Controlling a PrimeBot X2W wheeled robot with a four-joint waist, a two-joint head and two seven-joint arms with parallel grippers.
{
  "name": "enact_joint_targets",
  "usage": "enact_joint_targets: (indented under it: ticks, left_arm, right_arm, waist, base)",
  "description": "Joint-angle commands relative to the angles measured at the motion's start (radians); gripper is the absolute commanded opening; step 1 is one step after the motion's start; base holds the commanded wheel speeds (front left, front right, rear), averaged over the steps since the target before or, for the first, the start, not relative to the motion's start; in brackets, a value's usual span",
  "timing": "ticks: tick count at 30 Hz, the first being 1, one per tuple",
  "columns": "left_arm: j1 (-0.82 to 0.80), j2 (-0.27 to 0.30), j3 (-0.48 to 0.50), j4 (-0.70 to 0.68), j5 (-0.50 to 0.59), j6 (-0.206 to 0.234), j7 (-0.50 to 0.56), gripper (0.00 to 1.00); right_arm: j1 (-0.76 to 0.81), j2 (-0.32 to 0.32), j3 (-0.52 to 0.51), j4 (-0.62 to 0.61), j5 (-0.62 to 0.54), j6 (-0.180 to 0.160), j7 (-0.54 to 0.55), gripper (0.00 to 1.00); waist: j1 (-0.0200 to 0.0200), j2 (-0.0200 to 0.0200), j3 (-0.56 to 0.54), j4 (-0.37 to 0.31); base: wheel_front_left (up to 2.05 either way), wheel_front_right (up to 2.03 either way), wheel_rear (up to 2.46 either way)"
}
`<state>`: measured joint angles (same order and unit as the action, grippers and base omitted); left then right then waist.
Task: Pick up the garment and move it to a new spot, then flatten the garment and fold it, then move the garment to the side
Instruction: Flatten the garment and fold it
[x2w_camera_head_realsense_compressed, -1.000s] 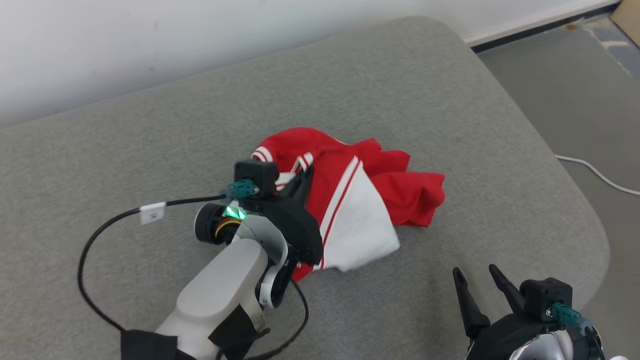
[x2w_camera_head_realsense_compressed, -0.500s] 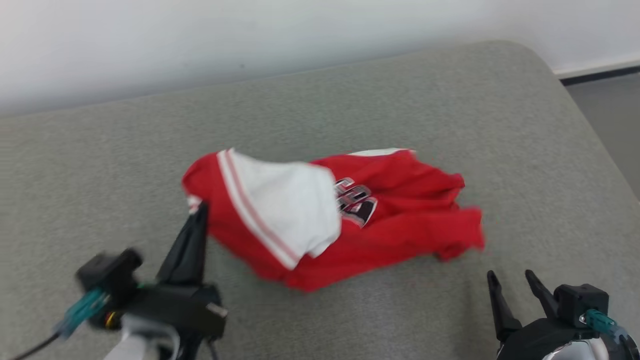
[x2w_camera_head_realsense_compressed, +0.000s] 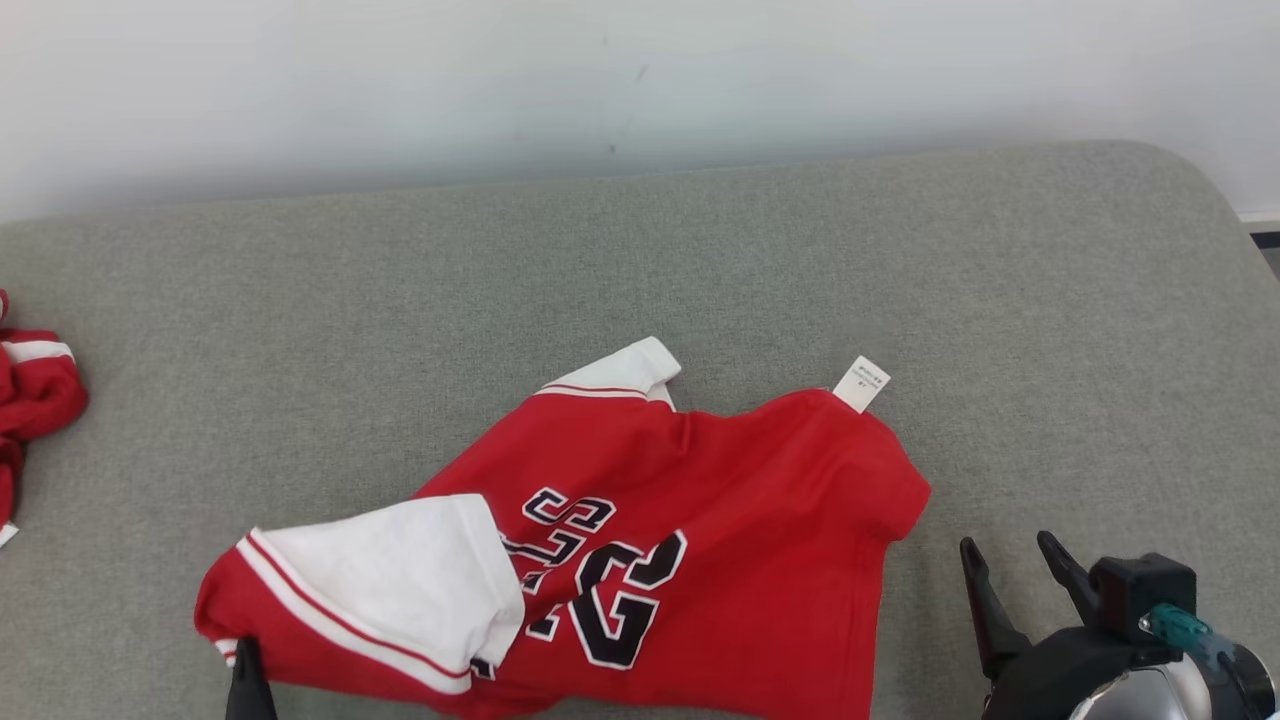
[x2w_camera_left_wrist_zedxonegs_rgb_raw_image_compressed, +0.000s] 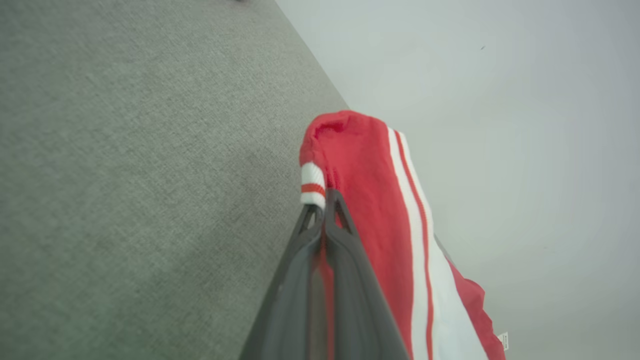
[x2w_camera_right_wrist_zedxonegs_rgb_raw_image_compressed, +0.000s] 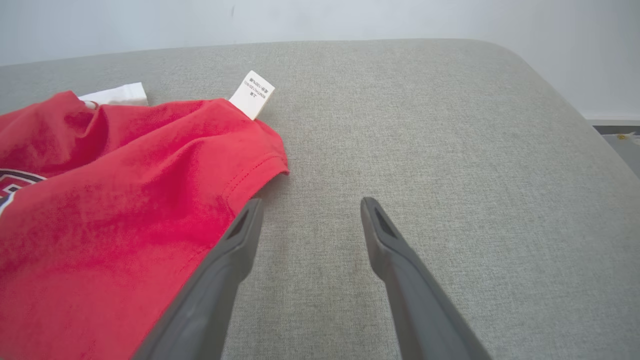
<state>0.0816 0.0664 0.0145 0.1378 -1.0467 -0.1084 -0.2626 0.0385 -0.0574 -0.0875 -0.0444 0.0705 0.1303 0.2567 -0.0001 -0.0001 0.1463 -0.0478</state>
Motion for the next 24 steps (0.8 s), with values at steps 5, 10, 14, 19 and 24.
enact_joint_targets:
  ticks: [5,10,14,19,24]
  left_arm:
    - [-0.030,-0.014,0.032,0.077,0.007,-0.022,-0.003,0.00]
    - [-0.054,-0.015,-0.020,0.061,-0.006,-0.022,-0.003,0.00]
    - [-0.070,-0.016,-0.046,0.047,0.002,-0.022,-0.003,0.00]
    - [-0.085,-0.016,-0.066,0.035,0.006,-0.022,-0.003,0.00]
    - [-0.105,-0.016,-0.084,0.010,-0.005,-0.022,-0.003,0.00]
  right_arm:
    - [-0.046,-0.028,0.072,0.016,-0.007,0.001,0.052,1.00]
    - [-0.120,-0.019,0.112,0.127,0.010,0.001,0.178,1.00]
    - [-0.184,-0.005,0.112,0.214,-0.001,0.001,0.222,1.00]
    - [-0.267,-0.001,0.143,0.332,0.055,0.001,0.193,0.88]
    - [-0.375,-0.042,0.081,0.397,-0.026,0.001,0.100,0.00]
  waist:
    - [0.0001,0.0001,-0.019,0.013]
    - [0.0001,0.0001,-0.025,0.030]
    - [0.0001,0.0001,-0.018,0.046]
    - [0.0001,0.0001,-0.003,0.070]
    - [0.0001,0.0001,0.013,0.098]
  base:
    - [0.00,0.00,0.00]
    - [0.00,0.00,0.00]
    - [0.00,0.00,0.00]
    - [0.00,0.00,0.00]
    - [0.00,0.00,0.00]
